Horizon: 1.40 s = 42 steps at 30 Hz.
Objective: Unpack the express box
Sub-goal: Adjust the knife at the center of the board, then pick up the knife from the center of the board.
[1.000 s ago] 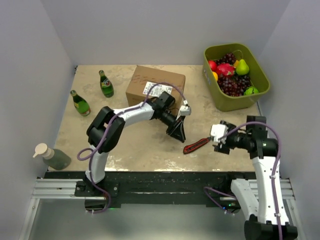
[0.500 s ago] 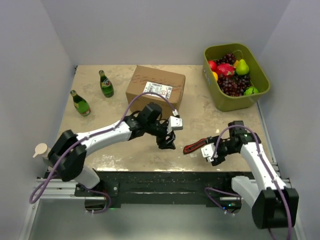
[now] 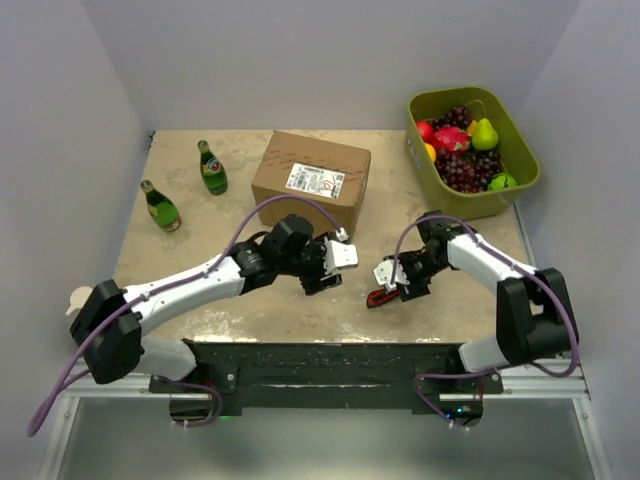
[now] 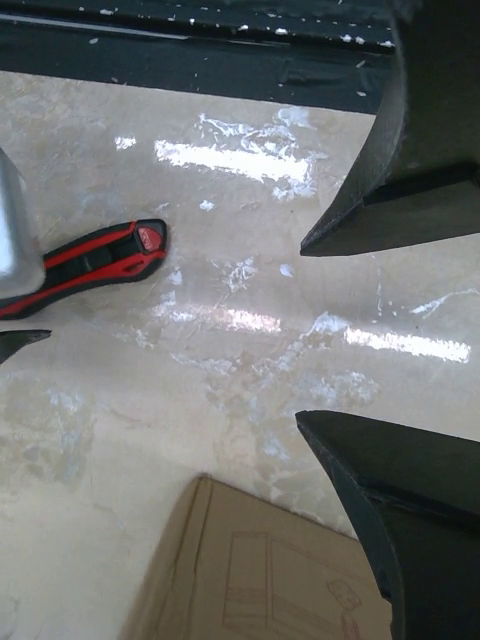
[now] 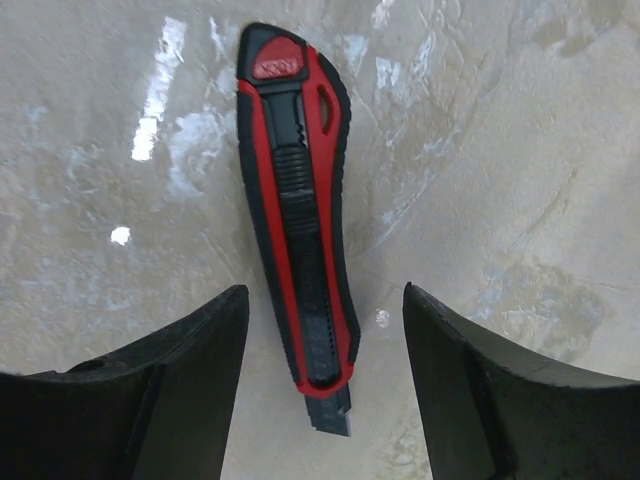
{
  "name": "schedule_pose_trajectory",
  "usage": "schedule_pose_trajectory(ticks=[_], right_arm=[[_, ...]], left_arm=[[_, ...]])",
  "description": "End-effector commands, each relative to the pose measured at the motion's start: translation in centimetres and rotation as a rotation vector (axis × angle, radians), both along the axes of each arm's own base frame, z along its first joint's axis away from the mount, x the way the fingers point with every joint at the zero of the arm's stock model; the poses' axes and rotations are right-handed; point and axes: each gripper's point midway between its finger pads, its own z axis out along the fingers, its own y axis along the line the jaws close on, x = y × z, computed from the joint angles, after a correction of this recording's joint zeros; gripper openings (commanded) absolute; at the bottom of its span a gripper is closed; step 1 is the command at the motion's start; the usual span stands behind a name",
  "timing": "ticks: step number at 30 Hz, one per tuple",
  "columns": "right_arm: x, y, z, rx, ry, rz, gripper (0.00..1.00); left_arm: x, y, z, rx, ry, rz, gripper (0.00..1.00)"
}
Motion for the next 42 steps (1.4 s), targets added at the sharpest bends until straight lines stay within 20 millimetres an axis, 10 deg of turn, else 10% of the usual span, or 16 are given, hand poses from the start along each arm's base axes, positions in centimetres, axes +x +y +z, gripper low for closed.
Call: schedule_pose_trajectory(ticks=[1,8,14,16,25,42], right_arm=[[1.7,-0.6,-0.6,-0.080,0.021,-0.032,0.63],[0.1,-2.0,-2.3,-0.185,0.105,0.021,0.52],[0.5,0.0,-0.4,-0.138,0.266,-0.081,0.13],[-0.6,0.8,1.2,-0.117,0.388,-0.111,0.09],[-1.0,3.3,6.0,-0.062,0.668,-0.197,0.08],[-1.8,4.7,7.3,-0.003,0.726,-0.259,0.08]], left_arm=[[0.7,0.4,3.2,-0.056,-0.136,0.013,0.68],[-0.3,-0.4,4.8,-0.112,-0.310,-0.060,0.69],[-2.2,-3.0,3.2,-0.136,-0.480,-0.213,0.72],[-2.2,-3.9,2.4,-0.125,-0.508,-0.252,0.90],[-1.4,-6.6,2.7,-0.156,-0.651,-0.305,1.00],[0.6,-10.0,-0.5,-0.082,-0.762,-0.397,0.91]])
